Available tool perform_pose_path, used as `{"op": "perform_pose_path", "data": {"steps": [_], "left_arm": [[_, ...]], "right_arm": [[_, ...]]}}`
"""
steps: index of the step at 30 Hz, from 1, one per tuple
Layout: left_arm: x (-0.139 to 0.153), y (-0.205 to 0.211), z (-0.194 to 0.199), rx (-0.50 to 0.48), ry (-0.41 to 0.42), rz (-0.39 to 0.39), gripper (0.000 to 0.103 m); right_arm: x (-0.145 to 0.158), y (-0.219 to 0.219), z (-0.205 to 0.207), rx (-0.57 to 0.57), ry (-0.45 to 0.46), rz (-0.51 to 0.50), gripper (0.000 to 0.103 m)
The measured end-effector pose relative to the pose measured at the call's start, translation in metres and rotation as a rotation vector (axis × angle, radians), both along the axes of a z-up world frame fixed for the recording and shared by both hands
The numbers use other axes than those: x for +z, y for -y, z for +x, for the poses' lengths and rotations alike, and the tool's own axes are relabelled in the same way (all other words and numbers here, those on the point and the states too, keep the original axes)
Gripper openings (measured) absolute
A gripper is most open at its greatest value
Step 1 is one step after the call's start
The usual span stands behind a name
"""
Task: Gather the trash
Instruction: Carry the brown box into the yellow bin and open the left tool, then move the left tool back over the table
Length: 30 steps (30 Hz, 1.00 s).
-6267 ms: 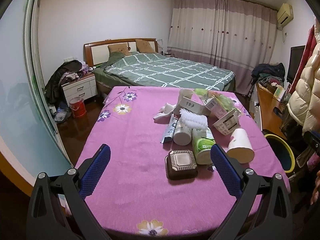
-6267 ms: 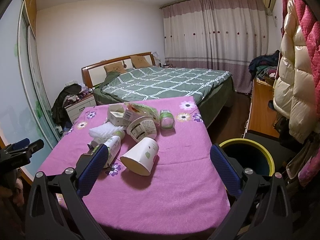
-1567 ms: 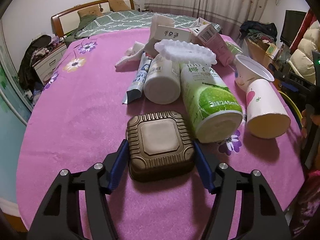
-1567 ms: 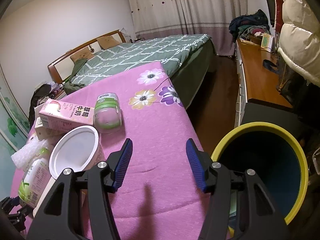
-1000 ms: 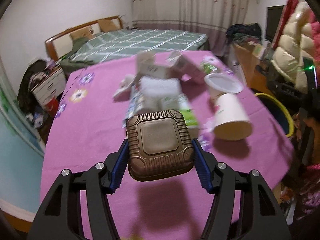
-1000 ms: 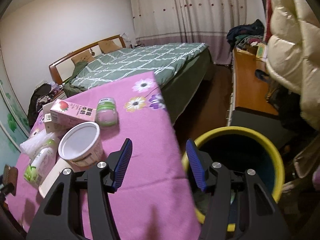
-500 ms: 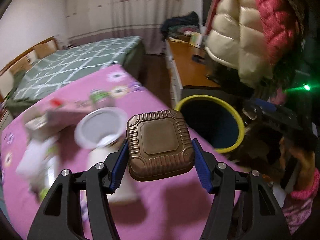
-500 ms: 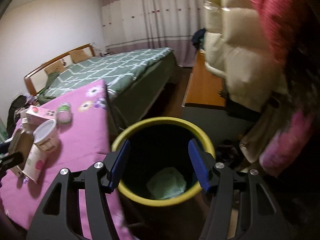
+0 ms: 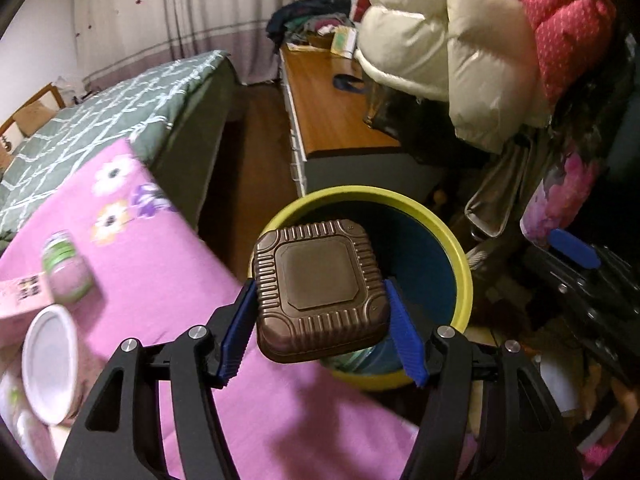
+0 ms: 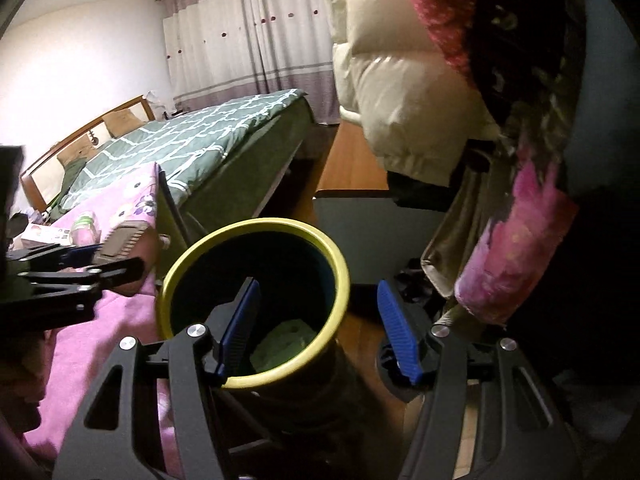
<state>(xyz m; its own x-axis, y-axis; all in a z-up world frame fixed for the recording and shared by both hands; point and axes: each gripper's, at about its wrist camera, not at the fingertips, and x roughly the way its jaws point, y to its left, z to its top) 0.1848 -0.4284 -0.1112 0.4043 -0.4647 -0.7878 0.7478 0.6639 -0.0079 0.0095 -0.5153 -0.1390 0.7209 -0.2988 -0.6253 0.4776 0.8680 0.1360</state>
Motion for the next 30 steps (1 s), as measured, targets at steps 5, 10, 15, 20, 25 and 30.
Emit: {"op": "perform_pose_path", "data": {"steps": [5, 10, 15, 20, 25, 30], "left_arm": [[-0.005, 0.01, 0.007, 0.019, -0.006, -0.016, 0.083], [0.021, -0.018, 0.001, 0.046, 0.023, -0.076, 0.086], [0.057, -0.085, -0.013, 0.135, 0.115, -0.139, 0.091], [0.08, -0.186, -0.018, 0.331, 0.17, -0.191, 0.094], [0.091, -0.284, -0.029, 0.549, 0.247, -0.189, 0.096], [0.093, -0.366, -0.04, 0.73, 0.293, -0.16, 0.096]], "right_arm": [[-0.001, 0.002, -0.004, -0.017, -0.012, 0.001, 0.06], [-0.001, -0.005, -0.001, -0.003, -0.024, 0.001, 0.061], [0.002, -0.025, 0.013, 0.06, -0.017, 0.006, 0.061], [0.008, -0.057, 0.035, 0.154, -0.014, 0.002, 0.062], [0.017, -0.108, 0.066, 0.295, -0.012, -0.011, 0.062], [0.024, -0.176, 0.09, 0.455, 0.0, -0.004, 0.062]]}}
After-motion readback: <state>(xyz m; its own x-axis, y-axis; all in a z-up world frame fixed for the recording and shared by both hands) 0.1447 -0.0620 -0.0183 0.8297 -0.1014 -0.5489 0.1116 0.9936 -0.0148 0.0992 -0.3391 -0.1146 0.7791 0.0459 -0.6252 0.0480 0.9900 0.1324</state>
